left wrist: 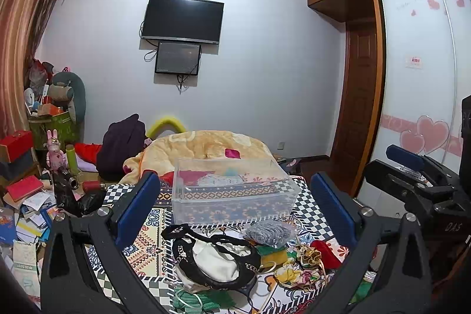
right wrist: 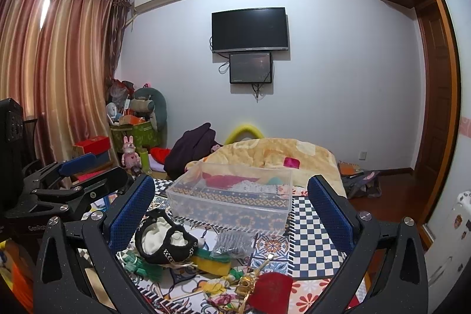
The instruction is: Organize soft objects
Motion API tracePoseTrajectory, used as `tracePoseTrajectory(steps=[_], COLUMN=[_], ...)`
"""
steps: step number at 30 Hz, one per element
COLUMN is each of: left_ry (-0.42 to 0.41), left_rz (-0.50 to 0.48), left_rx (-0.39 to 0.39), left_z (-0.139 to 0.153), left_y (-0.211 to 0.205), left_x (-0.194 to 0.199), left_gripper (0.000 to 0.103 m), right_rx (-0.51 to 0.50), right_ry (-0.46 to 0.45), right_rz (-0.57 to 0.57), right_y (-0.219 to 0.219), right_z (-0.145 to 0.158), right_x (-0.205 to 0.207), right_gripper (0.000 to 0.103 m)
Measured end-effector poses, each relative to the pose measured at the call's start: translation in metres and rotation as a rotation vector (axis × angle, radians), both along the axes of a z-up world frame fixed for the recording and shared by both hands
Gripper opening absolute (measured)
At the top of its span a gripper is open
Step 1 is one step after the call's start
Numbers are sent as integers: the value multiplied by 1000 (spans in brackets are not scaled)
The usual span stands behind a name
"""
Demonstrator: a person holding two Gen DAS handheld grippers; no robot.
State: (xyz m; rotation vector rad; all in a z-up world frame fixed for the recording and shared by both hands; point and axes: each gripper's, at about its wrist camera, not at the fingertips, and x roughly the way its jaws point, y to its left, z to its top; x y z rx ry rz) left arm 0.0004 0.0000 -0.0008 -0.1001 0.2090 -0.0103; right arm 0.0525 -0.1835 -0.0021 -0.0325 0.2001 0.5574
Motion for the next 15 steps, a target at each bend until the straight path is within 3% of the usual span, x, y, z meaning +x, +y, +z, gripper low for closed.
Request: tracePoseTrajectory(steps=[15], left_ry=[1], left_rz=[-1], left_rx=[2], left_z=[2], left_y=[-2], left_x=[-1], left_gripper=[103], right_rx=[6], right_ry=[-23], right_rz=[6], right_y=[1], right_z=[6], right_x=[-8], right_gripper=[103])
